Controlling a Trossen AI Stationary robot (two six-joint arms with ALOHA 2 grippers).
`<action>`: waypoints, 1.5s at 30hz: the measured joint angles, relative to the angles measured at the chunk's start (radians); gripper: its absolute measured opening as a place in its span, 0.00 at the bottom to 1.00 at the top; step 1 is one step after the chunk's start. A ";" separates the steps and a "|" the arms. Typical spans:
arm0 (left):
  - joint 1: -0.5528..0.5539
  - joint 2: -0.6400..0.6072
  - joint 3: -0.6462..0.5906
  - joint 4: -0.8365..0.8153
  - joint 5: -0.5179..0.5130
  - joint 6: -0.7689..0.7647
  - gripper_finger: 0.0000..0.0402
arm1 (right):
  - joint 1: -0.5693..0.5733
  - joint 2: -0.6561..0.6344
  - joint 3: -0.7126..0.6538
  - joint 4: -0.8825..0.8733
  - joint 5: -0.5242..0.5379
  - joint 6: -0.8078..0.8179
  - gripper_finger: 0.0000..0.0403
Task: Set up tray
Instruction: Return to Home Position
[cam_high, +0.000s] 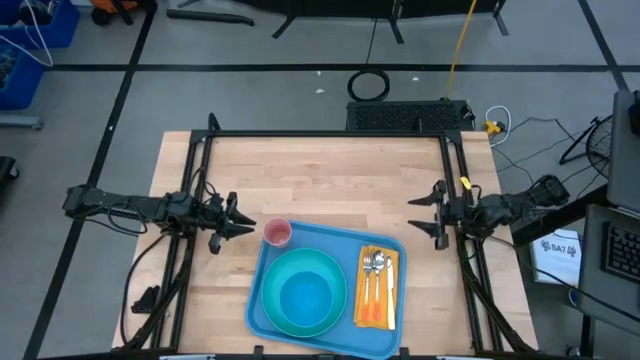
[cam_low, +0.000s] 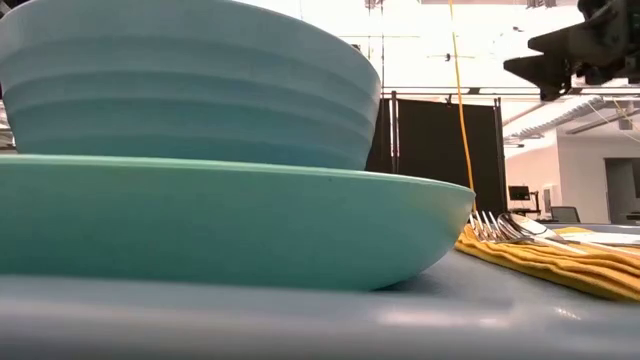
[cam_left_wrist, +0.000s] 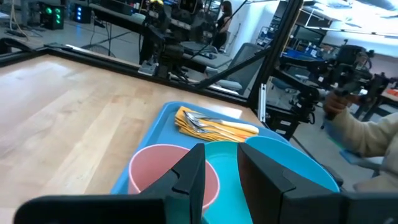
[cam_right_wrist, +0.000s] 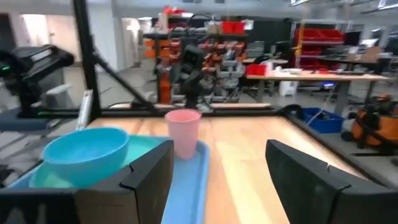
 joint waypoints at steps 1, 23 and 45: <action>0.000 0.000 0.000 0.000 0.002 -0.004 0.24 | -0.011 -0.008 0.011 -0.014 0.001 -0.002 0.61; 0.000 0.000 0.000 -0.019 0.013 -0.036 0.24 | -0.427 -0.047 -0.073 0.103 -0.385 0.021 0.61; 0.000 0.001 0.000 -0.019 -0.049 -0.017 0.24 | -0.595 -0.040 -0.154 0.113 -0.389 0.122 0.61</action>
